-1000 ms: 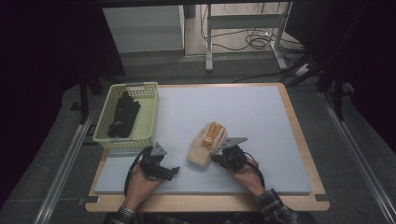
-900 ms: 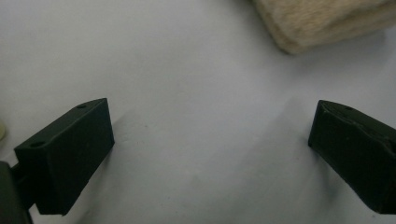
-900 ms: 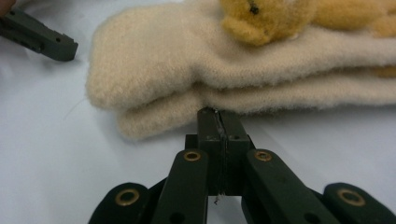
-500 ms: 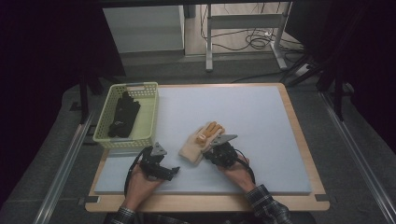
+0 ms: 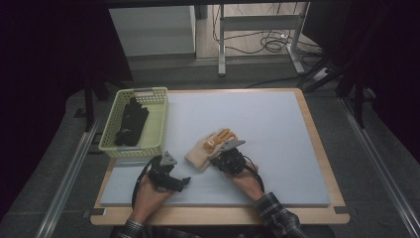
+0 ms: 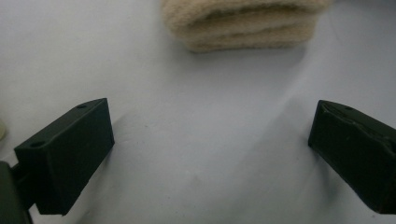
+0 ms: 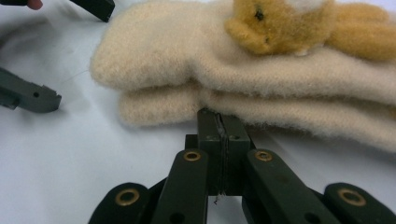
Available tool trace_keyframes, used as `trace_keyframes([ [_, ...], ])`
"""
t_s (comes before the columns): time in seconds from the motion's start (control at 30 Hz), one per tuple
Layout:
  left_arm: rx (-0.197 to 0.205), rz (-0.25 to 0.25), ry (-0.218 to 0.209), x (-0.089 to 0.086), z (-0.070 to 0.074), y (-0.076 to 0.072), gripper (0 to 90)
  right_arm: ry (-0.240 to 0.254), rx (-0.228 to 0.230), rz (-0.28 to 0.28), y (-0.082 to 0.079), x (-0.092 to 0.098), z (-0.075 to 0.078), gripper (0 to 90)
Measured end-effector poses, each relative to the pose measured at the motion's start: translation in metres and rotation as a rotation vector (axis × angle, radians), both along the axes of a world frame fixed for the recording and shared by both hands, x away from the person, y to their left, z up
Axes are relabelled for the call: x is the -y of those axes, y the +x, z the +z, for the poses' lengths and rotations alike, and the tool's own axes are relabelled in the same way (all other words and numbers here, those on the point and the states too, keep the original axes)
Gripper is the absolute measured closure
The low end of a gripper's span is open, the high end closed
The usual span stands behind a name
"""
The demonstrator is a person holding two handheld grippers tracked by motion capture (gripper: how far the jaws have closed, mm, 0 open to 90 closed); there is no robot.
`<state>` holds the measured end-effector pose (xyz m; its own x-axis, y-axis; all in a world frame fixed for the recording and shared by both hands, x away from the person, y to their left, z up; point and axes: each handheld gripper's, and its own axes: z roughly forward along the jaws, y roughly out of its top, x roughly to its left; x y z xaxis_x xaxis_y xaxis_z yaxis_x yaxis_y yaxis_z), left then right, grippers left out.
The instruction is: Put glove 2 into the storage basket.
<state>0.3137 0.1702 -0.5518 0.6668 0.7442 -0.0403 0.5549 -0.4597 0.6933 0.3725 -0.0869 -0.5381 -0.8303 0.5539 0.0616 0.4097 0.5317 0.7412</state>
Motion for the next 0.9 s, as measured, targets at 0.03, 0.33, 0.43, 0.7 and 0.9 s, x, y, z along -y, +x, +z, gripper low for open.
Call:
trace_keyframes([
  [0.03,0.0,0.0,0.0,0.0,0.0,0.0,0.2,-0.002,0.002,0.0,0.0,-0.001,0.0,88.0],
  [0.33,0.0,0.0,0.0,0.0,0.0,0.0,0.2,-0.012,0.015,0.006,0.0,-0.004,0.001,83.2],
  [0.43,0.0,0.0,-0.001,0.0,0.0,0.0,0.1,-0.022,0.018,0.015,-0.002,-0.002,0.003,74.6],
  [0.7,0.0,0.0,0.0,0.0,0.0,0.0,0.1,0.008,0.041,-0.012,-0.007,0.018,0.015,61.6],
  [0.9,0.0,0.0,0.0,0.0,0.0,0.0,0.1,-0.011,0.068,-0.026,-0.011,0.036,0.022,43.4],
])
